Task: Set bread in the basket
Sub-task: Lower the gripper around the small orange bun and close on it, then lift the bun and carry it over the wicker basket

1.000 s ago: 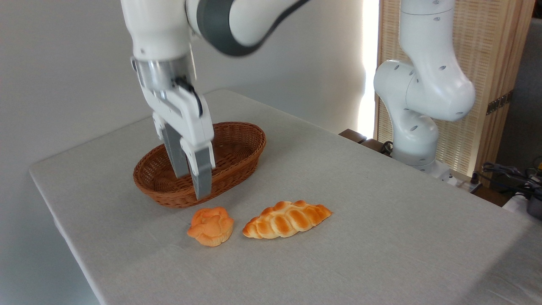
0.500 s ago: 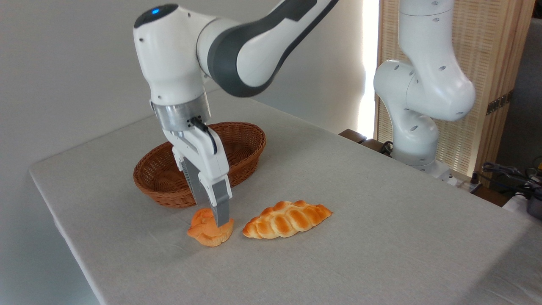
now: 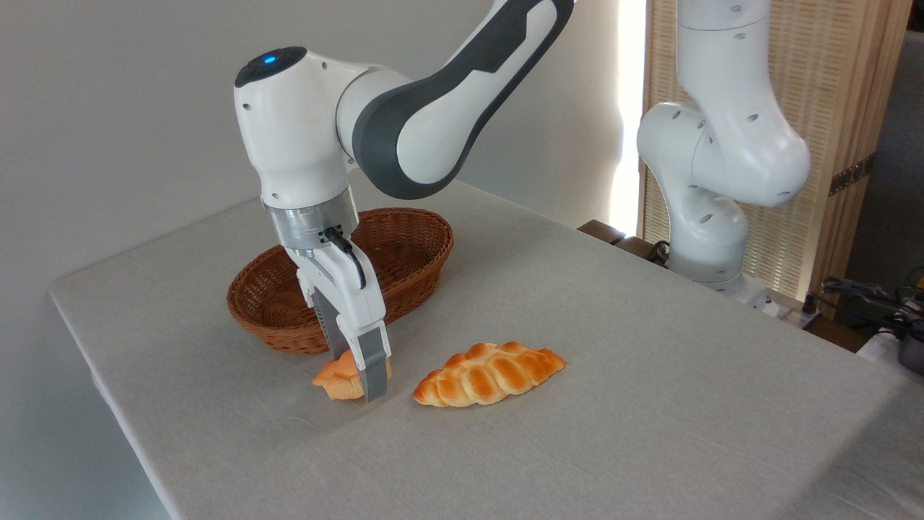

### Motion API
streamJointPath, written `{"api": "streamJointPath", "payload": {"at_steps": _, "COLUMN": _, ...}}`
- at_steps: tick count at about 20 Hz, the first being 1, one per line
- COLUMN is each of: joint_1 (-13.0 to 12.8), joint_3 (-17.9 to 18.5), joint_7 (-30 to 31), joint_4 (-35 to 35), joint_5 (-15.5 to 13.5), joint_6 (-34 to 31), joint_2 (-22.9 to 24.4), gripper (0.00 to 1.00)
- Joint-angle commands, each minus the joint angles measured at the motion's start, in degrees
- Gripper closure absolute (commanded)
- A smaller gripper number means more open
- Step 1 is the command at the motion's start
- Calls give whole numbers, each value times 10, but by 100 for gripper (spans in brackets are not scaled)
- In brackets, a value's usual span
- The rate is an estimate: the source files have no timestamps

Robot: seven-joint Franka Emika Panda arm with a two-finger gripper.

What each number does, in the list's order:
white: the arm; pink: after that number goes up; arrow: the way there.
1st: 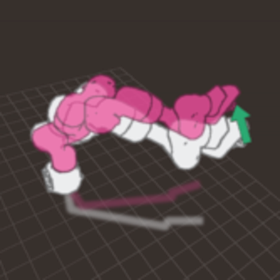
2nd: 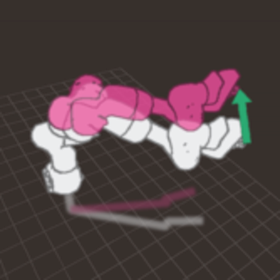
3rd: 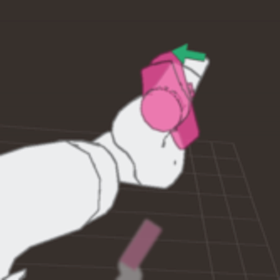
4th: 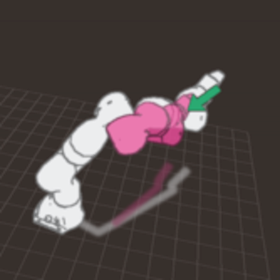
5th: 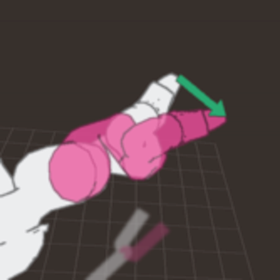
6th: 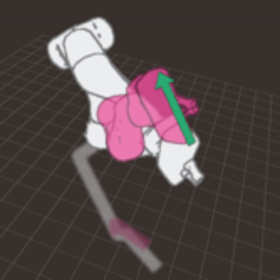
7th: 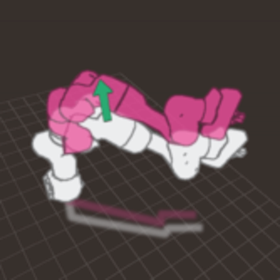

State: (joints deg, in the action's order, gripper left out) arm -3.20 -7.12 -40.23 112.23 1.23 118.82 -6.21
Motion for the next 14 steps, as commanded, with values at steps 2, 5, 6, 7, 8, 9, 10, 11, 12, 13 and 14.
{"api": "streamJointPath", "payload": {"at_steps": 2, "joint_1": 3, "joint_3": 3, "joint_7": -8, "joint_4": 7, "joint_5": 8, "joint_6": 11, "joint_2": -6, "gripper": 47}}
{"api": "streamJointPath", "payload": {"at_steps": 5, "joint_1": 11, "joint_3": 5, "joint_7": -10, "joint_4": 6, "joint_5": 9, "joint_6": 10, "joint_2": -11, "gripper": 54}}
{"api": "streamJointPath", "payload": {"at_steps": 6, "joint_1": 11, "joint_3": 4, "joint_7": -10, "joint_4": 5, "joint_5": 9, "joint_6": 10, "joint_2": -13, "gripper": 55}}
{"api": "streamJointPath", "payload": {"at_steps": 7, "joint_1": 11, "joint_3": 2, "joint_7": -10, "joint_4": 4, "joint_5": 9, "joint_6": 10, "joint_2": -14, "gripper": 57}}
{"api": "streamJointPath", "payload": {"at_steps": 8, "joint_1": 11, "joint_3": 1, "joint_7": -10, "joint_4": 4, "joint_5": 10, "joint_6": 9, "joint_2": -14, "gripper": 61}}
{"api": "streamJointPath", "payload": {"at_steps": 9, "joint_1": 11, "joint_3": 1, "joint_7": -10, "joint_4": 4, "joint_5": 10, "joint_6": 8, "joint_2": -14, "gripper": 63}}
{"api": "streamJointPath", "payload": {"at_steps": 10, "joint_1": 11, "joint_3": 1, "joint_7": -10, "joint_4": 4, "joint_5": 10, "joint_6": 9, "joint_2": -14, "gripper": 63}}
{"api": "streamJointPath", "payload": {"at_steps": 11, "joint_1": 11, "joint_3": 1, "joint_7": -10, "joint_4": 4, "joint_5": 10, "joint_6": 9, "joint_2": -15, "gripper": 64}}
{"api": "streamJointPath", "payload": {"at_steps": 12, "joint_1": 11, "joint_3": 2, "joint_7": -10, "joint_4": 4, "joint_5": 10, "joint_6": 9, "joint_2": -14, "gripper": 64}}
{"api": "streamJointPath", "payload": {"at_steps": 13, "joint_1": 11, "joint_3": 2, "joint_7": -10, "joint_4": 4, "joint_5": 10, "joint_6": 8, "joint_2": -14, "gripper": 64}}
{"api": "streamJointPath", "payload": {"at_steps": 14, "joint_1": 11, "joint_3": 2, "joint_7": -10, "joint_4": 4, "joint_5": 10, "joint_6": 8, "joint_2": -14, "gripper": 64}}
